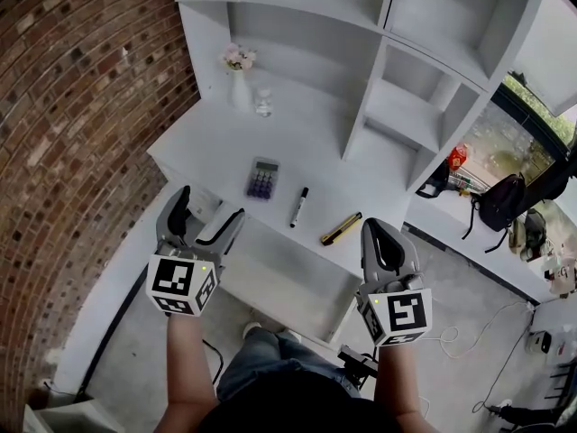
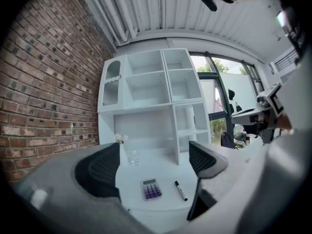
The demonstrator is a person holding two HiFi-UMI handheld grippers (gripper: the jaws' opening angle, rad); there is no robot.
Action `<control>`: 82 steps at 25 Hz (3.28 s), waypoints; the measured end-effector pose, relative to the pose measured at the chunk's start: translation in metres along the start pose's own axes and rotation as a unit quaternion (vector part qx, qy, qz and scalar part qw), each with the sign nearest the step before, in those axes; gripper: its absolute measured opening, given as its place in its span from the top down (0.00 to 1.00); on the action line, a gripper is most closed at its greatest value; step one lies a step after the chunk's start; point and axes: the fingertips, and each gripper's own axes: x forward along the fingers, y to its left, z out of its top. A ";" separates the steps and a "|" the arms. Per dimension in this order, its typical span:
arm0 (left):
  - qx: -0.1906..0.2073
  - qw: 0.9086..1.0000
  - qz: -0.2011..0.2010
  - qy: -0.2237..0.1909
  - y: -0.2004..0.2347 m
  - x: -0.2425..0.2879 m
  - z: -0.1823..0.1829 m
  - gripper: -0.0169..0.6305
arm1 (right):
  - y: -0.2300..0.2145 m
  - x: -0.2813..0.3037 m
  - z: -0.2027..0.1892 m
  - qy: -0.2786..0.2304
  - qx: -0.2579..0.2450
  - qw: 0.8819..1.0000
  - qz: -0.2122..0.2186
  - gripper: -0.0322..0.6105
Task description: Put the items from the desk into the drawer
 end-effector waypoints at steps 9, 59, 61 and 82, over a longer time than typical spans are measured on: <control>0.036 0.998 -0.047 0.031 0.025 0.046 -0.016 0.27 | -0.010 0.017 -0.025 0.025 0.013 0.999 -0.028 0.93; 0.029 0.654 -0.569 0.498 0.022 0.305 -0.316 0.60 | 0.036 0.135 -0.110 0.213 0.026 0.948 -0.234 0.93; 0.022 0.653 -0.569 0.500 0.023 0.306 -0.314 0.73 | 0.039 0.137 -0.111 0.213 0.025 0.949 -0.230 0.93; -0.154 0.722 -0.495 0.459 0.042 0.284 -0.276 0.85 | 0.044 0.163 -0.129 0.219 0.072 0.948 -0.217 0.94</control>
